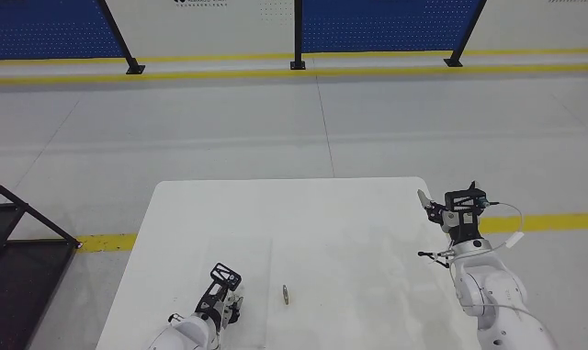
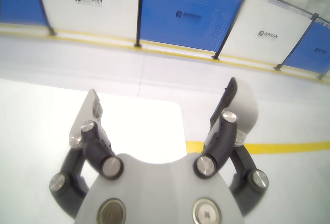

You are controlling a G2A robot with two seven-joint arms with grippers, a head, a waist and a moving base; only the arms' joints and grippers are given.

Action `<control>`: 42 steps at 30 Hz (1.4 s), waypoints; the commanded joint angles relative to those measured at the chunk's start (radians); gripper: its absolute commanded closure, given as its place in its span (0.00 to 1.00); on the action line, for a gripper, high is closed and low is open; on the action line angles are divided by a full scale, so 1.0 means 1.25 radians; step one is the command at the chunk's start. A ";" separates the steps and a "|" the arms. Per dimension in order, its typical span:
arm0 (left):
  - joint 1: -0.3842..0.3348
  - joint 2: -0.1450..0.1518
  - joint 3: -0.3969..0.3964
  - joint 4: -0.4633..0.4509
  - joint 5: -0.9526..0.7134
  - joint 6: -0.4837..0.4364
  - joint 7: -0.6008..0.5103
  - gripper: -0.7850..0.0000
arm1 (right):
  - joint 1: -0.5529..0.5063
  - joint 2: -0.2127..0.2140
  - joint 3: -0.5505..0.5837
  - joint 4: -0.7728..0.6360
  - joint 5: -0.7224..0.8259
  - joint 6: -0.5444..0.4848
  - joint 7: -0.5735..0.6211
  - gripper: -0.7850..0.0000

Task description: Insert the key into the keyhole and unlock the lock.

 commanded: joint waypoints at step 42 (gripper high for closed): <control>0.177 0.018 -0.104 -0.126 -0.055 -0.060 0.415 1.00 | 0.000 0.000 0.000 0.000 0.000 0.000 0.000 0.00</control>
